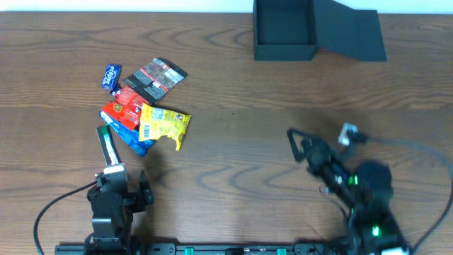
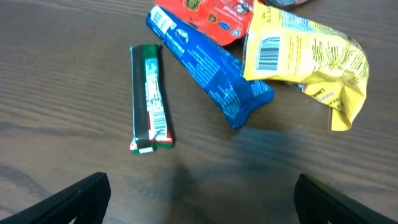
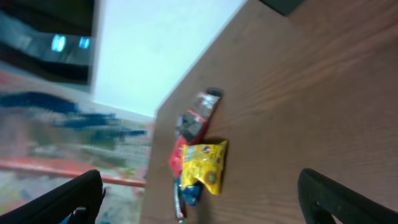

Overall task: Pack container
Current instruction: 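Reach the right gripper to the black box and grasp its edge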

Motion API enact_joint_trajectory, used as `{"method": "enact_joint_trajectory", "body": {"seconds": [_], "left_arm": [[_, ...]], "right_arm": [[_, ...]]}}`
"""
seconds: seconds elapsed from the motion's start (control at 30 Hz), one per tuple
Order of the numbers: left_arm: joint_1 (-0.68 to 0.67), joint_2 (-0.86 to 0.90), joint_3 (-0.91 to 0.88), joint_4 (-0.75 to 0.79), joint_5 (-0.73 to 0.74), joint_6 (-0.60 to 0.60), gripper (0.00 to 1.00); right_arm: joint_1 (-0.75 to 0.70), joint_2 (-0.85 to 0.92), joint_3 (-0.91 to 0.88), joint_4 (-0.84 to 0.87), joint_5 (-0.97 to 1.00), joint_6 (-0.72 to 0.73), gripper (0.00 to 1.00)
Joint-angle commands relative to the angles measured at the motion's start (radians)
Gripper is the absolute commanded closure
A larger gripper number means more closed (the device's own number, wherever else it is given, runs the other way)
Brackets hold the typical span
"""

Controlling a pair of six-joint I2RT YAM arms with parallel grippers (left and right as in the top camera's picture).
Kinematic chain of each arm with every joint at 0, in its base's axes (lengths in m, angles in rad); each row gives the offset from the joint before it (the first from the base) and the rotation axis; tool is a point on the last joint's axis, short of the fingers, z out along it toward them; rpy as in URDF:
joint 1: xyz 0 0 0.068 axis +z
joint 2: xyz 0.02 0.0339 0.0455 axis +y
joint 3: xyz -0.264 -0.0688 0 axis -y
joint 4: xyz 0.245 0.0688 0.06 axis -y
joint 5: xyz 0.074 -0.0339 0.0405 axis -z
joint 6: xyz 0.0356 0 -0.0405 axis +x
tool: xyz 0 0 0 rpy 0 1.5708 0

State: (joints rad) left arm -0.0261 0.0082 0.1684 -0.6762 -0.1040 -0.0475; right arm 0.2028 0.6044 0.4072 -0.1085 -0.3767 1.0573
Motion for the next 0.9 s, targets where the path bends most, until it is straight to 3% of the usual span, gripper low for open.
{"method": "enact_joint_trajectory", "body": {"seconds": [0.0,0.17,0.3,0.67,0.87], "left_arm": [[0.006,-0.005,-0.009,-0.002,0.008,0.011,0.05],[0.006,-0.005,-0.009,-0.002,0.008,0.011,0.05],[0.006,-0.005,-0.009,-0.002,0.008,0.011,0.05],[0.006,-0.005,-0.009,-0.001,0.008,0.011,0.05],[0.006,-0.005,-0.009,-0.002,0.008,0.011,0.05]], "right_arm": [[0.008,0.222,0.202,-0.070,0.026,-0.053,0.01],[0.008,0.596,0.588,-0.327,0.078,-0.060,0.01],[0.008,0.826,0.863,-0.490,0.166,0.051,0.01],[0.022,1.423,1.505,-0.646,0.261,0.187,0.01],[-0.012,1.775,1.815,-0.717,0.180,0.264,0.01]]}}
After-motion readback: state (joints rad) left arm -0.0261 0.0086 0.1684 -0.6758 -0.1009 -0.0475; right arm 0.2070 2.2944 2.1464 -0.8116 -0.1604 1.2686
